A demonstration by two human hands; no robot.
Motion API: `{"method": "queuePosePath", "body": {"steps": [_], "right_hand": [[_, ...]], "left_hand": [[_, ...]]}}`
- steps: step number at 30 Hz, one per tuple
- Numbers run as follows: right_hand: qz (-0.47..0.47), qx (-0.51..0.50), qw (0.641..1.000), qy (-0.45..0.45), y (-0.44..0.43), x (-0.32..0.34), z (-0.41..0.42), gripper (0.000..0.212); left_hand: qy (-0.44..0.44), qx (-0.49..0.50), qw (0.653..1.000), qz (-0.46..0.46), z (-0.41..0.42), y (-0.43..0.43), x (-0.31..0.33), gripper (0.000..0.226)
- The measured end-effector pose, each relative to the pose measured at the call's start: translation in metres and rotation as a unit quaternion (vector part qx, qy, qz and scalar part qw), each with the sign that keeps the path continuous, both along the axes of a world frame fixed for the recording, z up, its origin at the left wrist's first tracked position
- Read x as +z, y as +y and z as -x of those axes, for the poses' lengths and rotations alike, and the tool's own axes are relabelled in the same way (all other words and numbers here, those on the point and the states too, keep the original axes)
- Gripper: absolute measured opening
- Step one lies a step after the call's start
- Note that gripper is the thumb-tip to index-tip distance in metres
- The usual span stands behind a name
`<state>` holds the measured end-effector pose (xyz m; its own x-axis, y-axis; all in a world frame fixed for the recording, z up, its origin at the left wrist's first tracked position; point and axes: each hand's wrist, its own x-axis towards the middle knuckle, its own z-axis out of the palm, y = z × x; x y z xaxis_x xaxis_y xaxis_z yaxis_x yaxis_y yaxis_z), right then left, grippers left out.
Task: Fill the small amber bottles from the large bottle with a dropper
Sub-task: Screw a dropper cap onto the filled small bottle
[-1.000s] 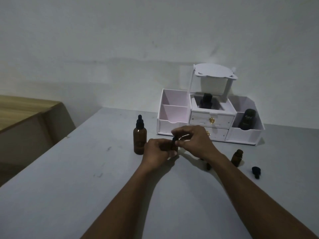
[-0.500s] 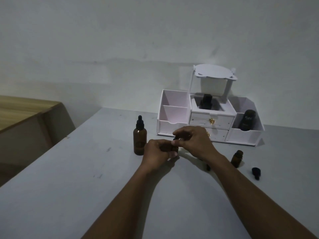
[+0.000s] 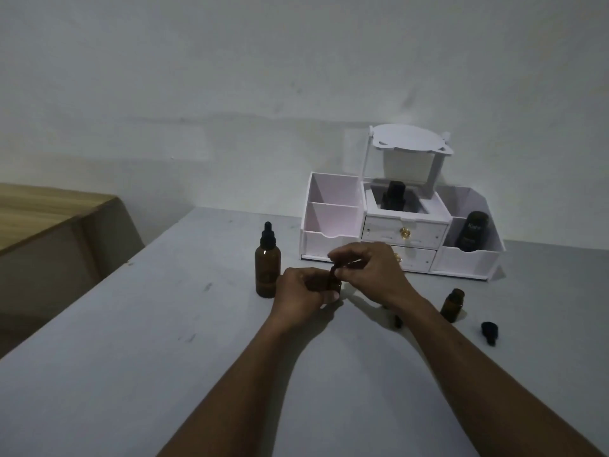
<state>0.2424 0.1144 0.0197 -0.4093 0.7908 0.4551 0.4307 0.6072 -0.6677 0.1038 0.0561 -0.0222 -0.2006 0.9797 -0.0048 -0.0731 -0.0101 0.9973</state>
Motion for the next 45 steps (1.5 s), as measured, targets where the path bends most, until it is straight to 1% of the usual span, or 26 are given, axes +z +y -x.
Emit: {"method": "queuePosePath", "body": {"steps": [3, 6, 8, 10, 13, 19, 22, 29, 36, 38, 40, 42, 45], "right_hand": [[-0.001, -0.018, 1.0, -0.008, 0.0, -0.001, 0.0, 0.021], [0.001, -0.023, 1.0, 0.003, -0.001, 0.0, 0.001, 0.025], [-0.008, -0.015, 1.0, 0.007, -0.001, 0.001, 0.0, 0.028], [-0.002, -0.008, 1.0, 0.002, -0.002, 0.001, 0.0, 0.027], [-0.006, -0.024, 1.0, -0.017, -0.002, 0.001, 0.0, 0.021], [-0.002, -0.023, 1.0, 0.002, -0.003, 0.003, 0.001, 0.026], [0.001, -0.027, 1.0, -0.013, -0.002, 0.001, 0.001, 0.023], [0.0, -0.04, 0.999, -0.02, -0.001, 0.002, 0.001, 0.023], [0.0, -0.031, 0.998, -0.057, 0.0, 0.004, 0.001, 0.023], [-0.004, -0.027, 0.998, -0.06, -0.002, 0.006, 0.0, 0.026], [-0.01, -0.023, 0.999, -0.045, -0.004, 0.009, 0.0, 0.031], [-0.017, -0.023, 0.999, -0.022, -0.007, 0.013, 0.0, 0.034], [-0.04, -0.021, 0.999, -0.001, -0.012, 0.023, 0.004, 0.033]], "left_hand": [[-0.005, 0.004, 1.0, -0.001, 0.0, 0.0, -0.001, 0.03], [-0.03, 0.004, 1.0, 0.002, -0.001, -0.001, 0.0, 0.029], [-0.019, 0.002, 1.0, 0.004, -0.002, 0.0, -0.001, 0.028], [-0.023, 0.005, 1.0, 0.009, -0.002, 0.001, -0.001, 0.029], [-0.027, 0.006, 1.0, 0.008, -0.001, 0.001, -0.001, 0.029], [-0.026, 0.008, 1.0, 0.013, -0.003, 0.0, 0.001, 0.03], [-0.014, 0.008, 1.0, 0.014, -0.004, -0.001, 0.002, 0.03], [-0.035, 0.015, 0.999, 0.01, -0.002, 0.0, 0.001, 0.032], [0.01, 0.01, 1.0, 0.016, -0.004, -0.005, 0.003, 0.032], [0.036, 0.007, 0.999, 0.008, -0.004, -0.01, 0.005, 0.03], [0.07, 0.012, 0.997, 0.001, -0.004, -0.021, 0.01, 0.036], [0.081, 0.019, 0.996, 0.009, 0.0, -0.031, 0.009, 0.042], [0.078, 0.011, 0.997, 0.016, 0.013, -0.05, 0.007, 0.03]]}}
